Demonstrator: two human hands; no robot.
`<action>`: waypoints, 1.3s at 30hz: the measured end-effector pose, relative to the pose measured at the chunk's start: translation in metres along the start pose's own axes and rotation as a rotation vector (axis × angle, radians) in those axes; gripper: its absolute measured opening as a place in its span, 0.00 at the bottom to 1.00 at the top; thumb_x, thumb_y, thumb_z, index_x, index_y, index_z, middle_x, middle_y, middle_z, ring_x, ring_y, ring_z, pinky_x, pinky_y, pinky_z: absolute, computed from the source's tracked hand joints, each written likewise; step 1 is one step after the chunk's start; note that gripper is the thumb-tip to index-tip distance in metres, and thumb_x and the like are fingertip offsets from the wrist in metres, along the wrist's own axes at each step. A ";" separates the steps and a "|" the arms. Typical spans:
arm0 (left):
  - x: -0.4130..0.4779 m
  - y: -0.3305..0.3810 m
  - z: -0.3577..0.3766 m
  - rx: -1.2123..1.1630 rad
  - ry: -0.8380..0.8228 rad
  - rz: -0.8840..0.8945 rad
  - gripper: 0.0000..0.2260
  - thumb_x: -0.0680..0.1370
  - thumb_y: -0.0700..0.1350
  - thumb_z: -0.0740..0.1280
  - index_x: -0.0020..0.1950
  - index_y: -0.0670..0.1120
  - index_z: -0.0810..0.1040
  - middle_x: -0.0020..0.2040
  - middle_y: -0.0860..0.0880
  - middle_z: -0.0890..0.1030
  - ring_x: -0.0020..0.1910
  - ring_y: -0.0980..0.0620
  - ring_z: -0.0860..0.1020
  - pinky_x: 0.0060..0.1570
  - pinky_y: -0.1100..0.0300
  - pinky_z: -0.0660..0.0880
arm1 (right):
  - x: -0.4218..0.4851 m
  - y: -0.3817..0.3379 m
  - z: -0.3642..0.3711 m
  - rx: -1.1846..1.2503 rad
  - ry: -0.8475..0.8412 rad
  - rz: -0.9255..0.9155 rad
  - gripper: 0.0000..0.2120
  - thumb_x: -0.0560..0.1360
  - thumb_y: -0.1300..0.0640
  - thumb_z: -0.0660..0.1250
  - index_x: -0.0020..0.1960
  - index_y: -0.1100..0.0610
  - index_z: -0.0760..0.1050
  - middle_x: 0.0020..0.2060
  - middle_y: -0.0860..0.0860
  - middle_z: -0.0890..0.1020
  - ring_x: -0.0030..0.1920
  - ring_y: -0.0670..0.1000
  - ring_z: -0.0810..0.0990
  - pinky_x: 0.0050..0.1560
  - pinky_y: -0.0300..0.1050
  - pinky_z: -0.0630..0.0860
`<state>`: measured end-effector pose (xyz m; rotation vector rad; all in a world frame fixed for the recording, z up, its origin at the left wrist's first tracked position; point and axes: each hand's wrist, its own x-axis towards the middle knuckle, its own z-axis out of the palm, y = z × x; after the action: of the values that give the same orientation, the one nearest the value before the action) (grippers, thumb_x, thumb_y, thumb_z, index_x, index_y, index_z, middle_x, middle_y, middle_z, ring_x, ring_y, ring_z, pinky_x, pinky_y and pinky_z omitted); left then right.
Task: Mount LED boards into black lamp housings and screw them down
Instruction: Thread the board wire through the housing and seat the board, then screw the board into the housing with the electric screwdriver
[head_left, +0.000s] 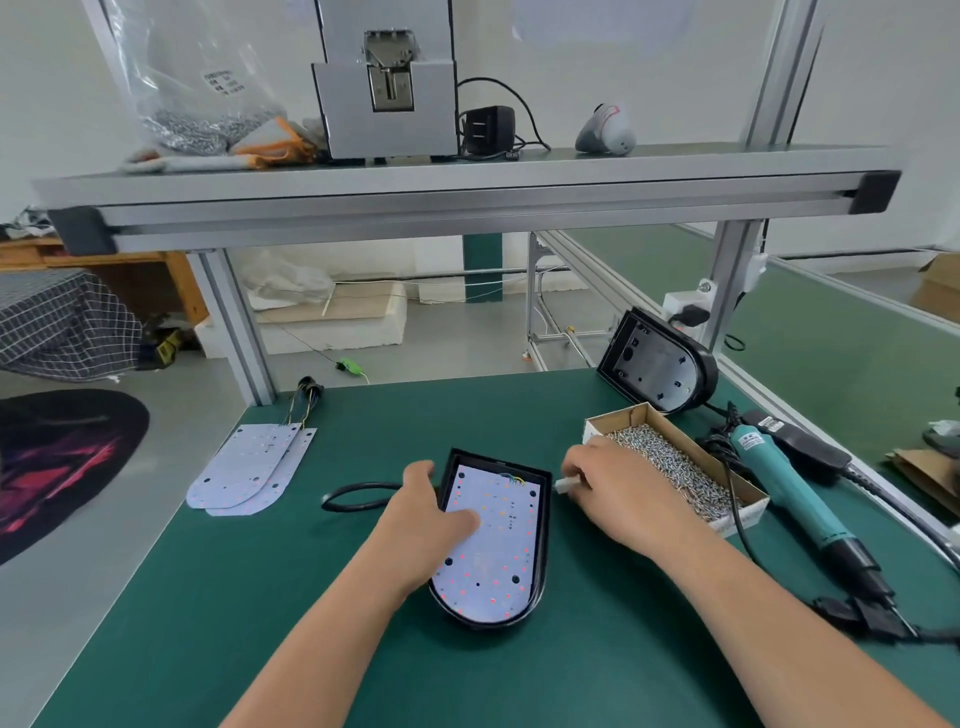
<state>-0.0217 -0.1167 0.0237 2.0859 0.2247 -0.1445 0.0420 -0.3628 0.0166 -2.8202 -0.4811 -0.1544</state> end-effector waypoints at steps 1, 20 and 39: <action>-0.002 0.002 0.000 0.059 0.007 0.021 0.33 0.79 0.48 0.70 0.81 0.54 0.60 0.50 0.54 0.80 0.45 0.54 0.81 0.41 0.60 0.76 | 0.000 0.001 -0.001 -0.007 -0.010 -0.006 0.04 0.82 0.55 0.66 0.56 0.50 0.78 0.51 0.48 0.76 0.51 0.53 0.78 0.50 0.49 0.73; -0.014 0.009 0.012 -0.049 -0.201 0.081 0.17 0.77 0.38 0.62 0.62 0.56 0.76 0.54 0.54 0.85 0.44 0.49 0.84 0.31 0.56 0.80 | -0.023 0.027 -0.064 0.173 0.168 0.084 0.06 0.80 0.47 0.64 0.47 0.43 0.79 0.43 0.38 0.82 0.44 0.38 0.78 0.43 0.39 0.73; -0.020 0.023 0.000 0.586 0.371 0.168 0.39 0.80 0.73 0.48 0.85 0.51 0.55 0.45 0.52 0.84 0.48 0.44 0.83 0.45 0.51 0.76 | -0.110 0.151 -0.076 -0.137 -0.121 0.541 0.20 0.72 0.38 0.70 0.58 0.44 0.69 0.42 0.43 0.81 0.41 0.43 0.79 0.43 0.45 0.78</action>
<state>-0.0363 -0.1295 0.0467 2.6958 0.2484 0.3192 -0.0143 -0.5555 0.0345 -2.9850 0.2882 0.0970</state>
